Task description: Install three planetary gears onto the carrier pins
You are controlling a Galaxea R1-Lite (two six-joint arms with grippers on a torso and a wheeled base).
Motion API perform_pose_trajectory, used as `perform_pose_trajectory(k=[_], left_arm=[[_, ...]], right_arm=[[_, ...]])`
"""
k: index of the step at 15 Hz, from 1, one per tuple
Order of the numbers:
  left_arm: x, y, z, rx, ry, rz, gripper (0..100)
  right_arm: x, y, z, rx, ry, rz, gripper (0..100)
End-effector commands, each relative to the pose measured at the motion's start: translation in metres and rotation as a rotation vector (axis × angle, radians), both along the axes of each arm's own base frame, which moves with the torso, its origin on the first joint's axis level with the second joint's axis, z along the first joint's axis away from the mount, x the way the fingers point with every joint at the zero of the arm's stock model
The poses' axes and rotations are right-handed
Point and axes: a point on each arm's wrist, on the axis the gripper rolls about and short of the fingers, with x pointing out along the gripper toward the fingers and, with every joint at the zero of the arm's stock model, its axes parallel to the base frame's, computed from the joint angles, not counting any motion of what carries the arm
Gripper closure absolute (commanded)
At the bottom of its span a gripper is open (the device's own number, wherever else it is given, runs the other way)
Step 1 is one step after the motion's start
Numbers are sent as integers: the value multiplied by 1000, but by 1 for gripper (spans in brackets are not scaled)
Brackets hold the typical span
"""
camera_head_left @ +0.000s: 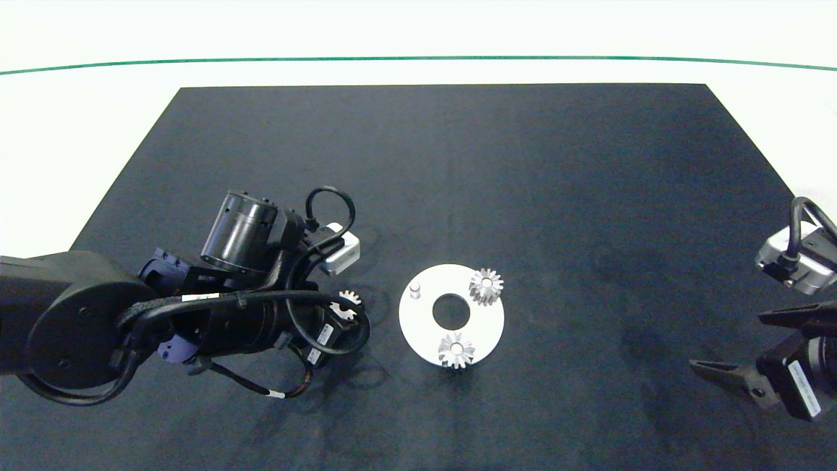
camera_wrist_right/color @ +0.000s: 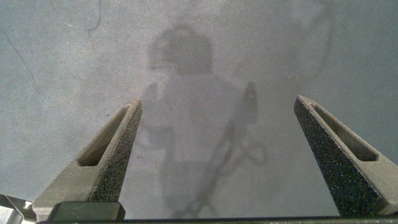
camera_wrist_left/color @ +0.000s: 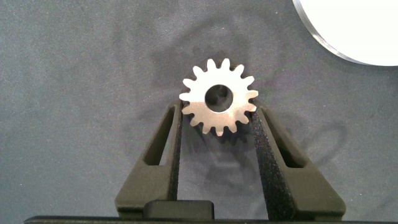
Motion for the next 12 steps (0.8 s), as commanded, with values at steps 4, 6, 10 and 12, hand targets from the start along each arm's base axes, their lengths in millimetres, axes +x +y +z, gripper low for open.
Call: perform_pose_trajectory(k=[4, 6, 10, 12], left_arm=[[-1, -1, 0, 1, -1, -4, 76], [-2, 1, 1, -1, -4, -2, 81], [-4, 1, 2, -2, -7, -4, 88], [-4, 1, 2, -2, -5, -5, 93]], right_arm=[[0, 0, 0, -1, 1, 2, 0], [0, 0, 0, -1, 1, 3, 0], [-1, 1, -1, -3, 7, 6, 0], [0, 1, -2, -5, 8, 7, 0]])
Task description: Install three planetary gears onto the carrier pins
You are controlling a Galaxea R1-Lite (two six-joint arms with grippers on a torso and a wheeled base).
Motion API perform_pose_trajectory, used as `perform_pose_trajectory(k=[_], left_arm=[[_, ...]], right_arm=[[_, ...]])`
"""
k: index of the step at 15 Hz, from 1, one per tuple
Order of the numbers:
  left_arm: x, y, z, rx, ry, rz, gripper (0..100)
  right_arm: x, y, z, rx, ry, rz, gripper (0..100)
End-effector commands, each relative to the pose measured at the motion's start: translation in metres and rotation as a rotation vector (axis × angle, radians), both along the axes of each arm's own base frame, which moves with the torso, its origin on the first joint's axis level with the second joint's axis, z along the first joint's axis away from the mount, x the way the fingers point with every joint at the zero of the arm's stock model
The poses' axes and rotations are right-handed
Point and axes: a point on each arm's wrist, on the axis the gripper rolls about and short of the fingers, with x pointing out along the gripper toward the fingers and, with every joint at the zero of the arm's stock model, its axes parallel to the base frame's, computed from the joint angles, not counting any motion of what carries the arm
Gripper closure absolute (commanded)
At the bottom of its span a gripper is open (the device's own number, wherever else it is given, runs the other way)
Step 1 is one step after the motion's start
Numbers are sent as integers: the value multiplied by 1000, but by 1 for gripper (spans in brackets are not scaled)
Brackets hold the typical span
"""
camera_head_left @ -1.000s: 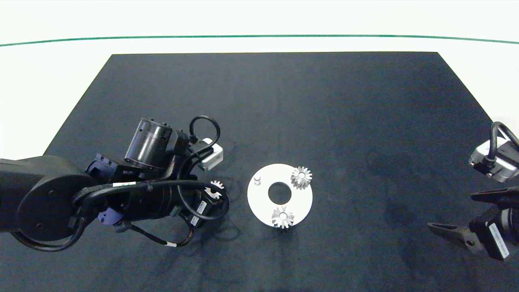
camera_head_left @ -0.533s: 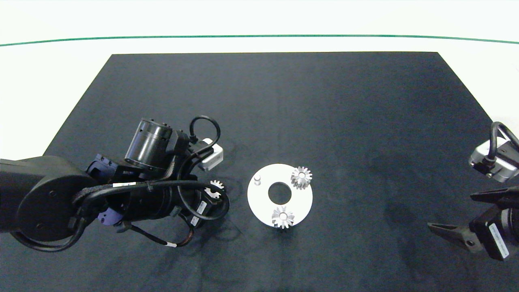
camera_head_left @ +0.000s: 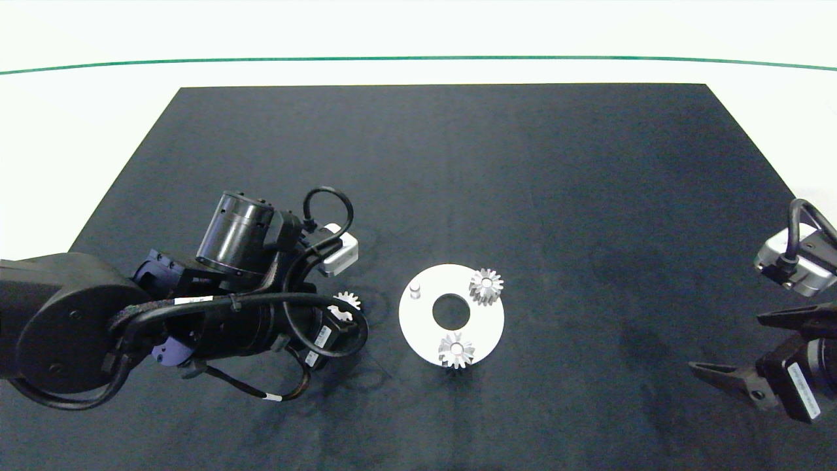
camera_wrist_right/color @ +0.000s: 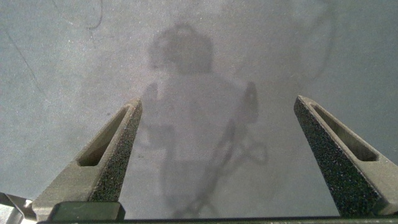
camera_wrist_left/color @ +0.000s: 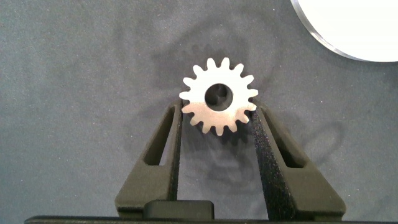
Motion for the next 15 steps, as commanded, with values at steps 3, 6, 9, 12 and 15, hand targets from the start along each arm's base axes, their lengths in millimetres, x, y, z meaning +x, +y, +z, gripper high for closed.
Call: perform_pose_trajectory(k=[3, 6, 9, 12, 15], left_arm=[[-1, 1, 2, -3, -8, -1, 99], [-5, 3, 8, -13, -27, -2, 99], [-8, 5, 15, -27, -45, 2, 99], [-6, 4, 16, -31, -51, 2, 99], [-5, 3, 20, -40, -64, 0, 99]], right_arm=[[0, 0, -1, -3, 4, 0, 0], [0, 0, 0, -4, 2, 1, 0], [0, 0, 0, -8, 0, 5, 0], [0, -1, 0, -11, -2, 5, 0], [-2, -2, 1, 4, -3, 15, 0]])
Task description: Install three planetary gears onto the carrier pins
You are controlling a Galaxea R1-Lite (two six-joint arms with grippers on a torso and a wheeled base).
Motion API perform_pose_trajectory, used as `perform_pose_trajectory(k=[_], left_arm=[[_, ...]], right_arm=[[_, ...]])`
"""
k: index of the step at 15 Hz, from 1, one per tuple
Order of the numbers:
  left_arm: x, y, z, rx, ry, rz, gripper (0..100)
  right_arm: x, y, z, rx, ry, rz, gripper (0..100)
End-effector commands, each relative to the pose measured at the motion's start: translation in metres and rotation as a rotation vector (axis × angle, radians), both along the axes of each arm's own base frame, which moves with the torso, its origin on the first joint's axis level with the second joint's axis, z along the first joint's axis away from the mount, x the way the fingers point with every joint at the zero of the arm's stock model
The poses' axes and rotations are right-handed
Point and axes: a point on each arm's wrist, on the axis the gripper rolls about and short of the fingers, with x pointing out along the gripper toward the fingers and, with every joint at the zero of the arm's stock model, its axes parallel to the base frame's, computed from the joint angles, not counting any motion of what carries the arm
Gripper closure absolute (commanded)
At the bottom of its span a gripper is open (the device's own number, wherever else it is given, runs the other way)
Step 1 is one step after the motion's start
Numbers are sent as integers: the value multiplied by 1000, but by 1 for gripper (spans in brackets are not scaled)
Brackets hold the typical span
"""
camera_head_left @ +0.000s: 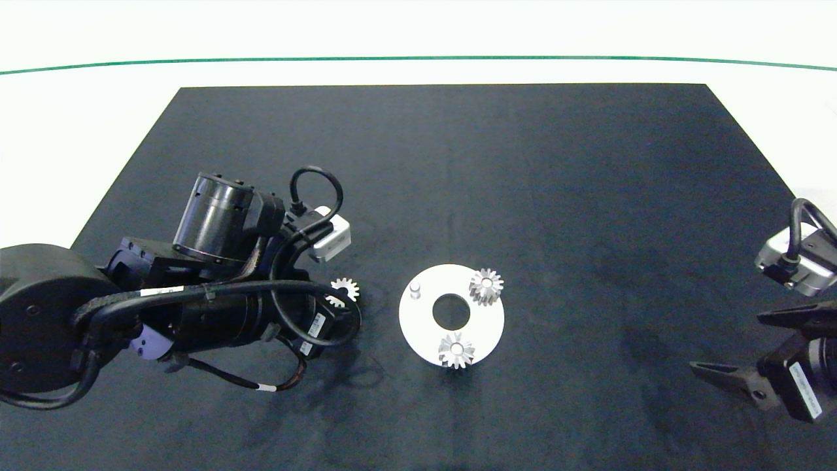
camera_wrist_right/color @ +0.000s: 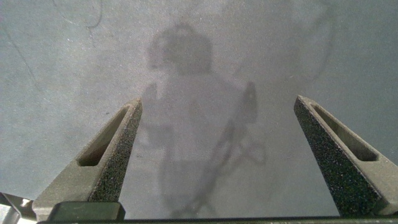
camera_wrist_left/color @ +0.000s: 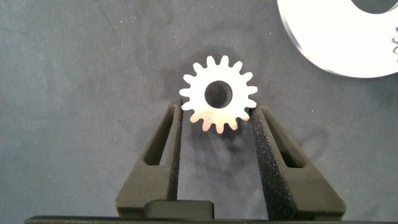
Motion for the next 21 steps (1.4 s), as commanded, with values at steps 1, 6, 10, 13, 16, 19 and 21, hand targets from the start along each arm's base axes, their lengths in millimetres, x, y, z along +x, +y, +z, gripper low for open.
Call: perform_pose_trajectory(k=[1, 6, 10, 13, 16, 19, 21], left_arm=[[1, 1, 7, -13, -24, 5, 99], [6, -4, 18, -33, -54, 0, 99], [0, -8, 26, -51, -76, -21, 99], [-8, -16, 30, -92, -70, -33, 99], [-14, -21, 32, -124, -66, -44, 99], [-16, -37, 30, -167, -78, -77, 99], [-16, -44, 27, -170, -84, -97, 99]], right_arm=[[-5, -1, 0, 7, -4, 12, 0], [-15, 2, -7, 12, 16, 77, 0], [-18, 1, -9, 10, 20, 76, 0], [-22, -1, -6, 16, 1, 70, 0], [-28, -10, 7, 44, -68, 31, 0], [-41, -17, 22, 66, -151, 36, 0], [-49, -18, 27, 78, -188, 47, 0]])
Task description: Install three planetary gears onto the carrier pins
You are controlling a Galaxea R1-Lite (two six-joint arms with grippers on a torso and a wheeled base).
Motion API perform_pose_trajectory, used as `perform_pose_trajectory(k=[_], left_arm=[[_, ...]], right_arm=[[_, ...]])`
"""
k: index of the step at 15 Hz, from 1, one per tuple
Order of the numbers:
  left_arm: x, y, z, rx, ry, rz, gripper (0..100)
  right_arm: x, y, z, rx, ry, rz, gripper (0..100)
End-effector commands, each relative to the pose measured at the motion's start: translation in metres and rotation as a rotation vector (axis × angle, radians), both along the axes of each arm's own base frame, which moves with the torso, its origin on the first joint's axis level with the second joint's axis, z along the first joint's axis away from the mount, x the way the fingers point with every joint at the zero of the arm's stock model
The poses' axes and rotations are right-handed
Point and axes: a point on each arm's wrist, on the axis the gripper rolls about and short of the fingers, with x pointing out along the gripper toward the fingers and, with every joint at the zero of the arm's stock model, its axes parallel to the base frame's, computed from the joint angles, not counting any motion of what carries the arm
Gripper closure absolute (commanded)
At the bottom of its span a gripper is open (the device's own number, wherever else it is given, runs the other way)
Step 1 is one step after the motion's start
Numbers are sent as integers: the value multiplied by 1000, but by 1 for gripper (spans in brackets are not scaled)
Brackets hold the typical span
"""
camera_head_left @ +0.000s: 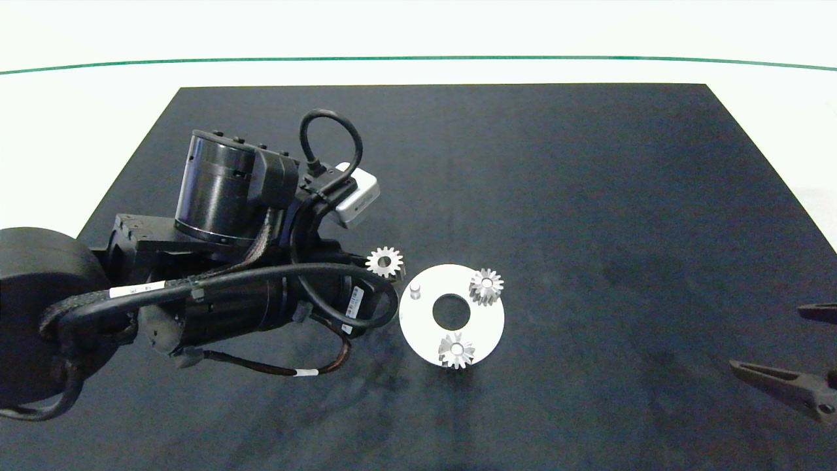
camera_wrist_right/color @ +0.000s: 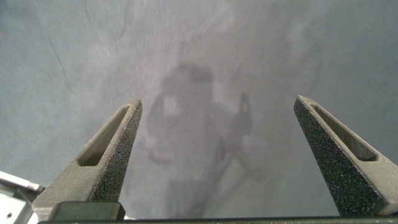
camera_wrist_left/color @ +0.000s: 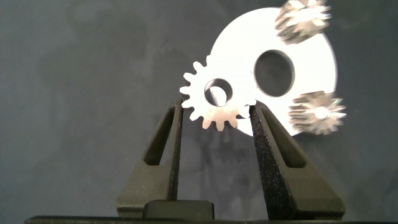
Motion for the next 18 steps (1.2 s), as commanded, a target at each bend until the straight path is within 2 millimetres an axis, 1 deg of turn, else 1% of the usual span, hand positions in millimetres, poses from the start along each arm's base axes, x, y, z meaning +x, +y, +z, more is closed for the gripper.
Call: perform_pose_trajectory(k=[1, 6, 8, 10, 12, 18], left_arm=[[1, -13, -9, 18, 16, -29, 99], [6, -31, -25, 24, 17, -59, 99], [12, -35, -27, 26, -18, -19, 99], [12, -35, -26, 23, -30, -11, 99], [15, -35, -30, 46, -32, -10, 99], [15, -31, -28, 58, -49, 19, 99]], right_arm=[[-17, -4, 11, 30, -75, 24, 0], [-24, -2, 14, 54, -95, 82, 0], [-24, -1, 13, 55, -90, 92, 0], [-23, 0, 13, 54, -87, 94, 0], [-23, 0, 12, 53, -84, 94, 0], [-23, 0, 12, 53, -83, 94, 0]])
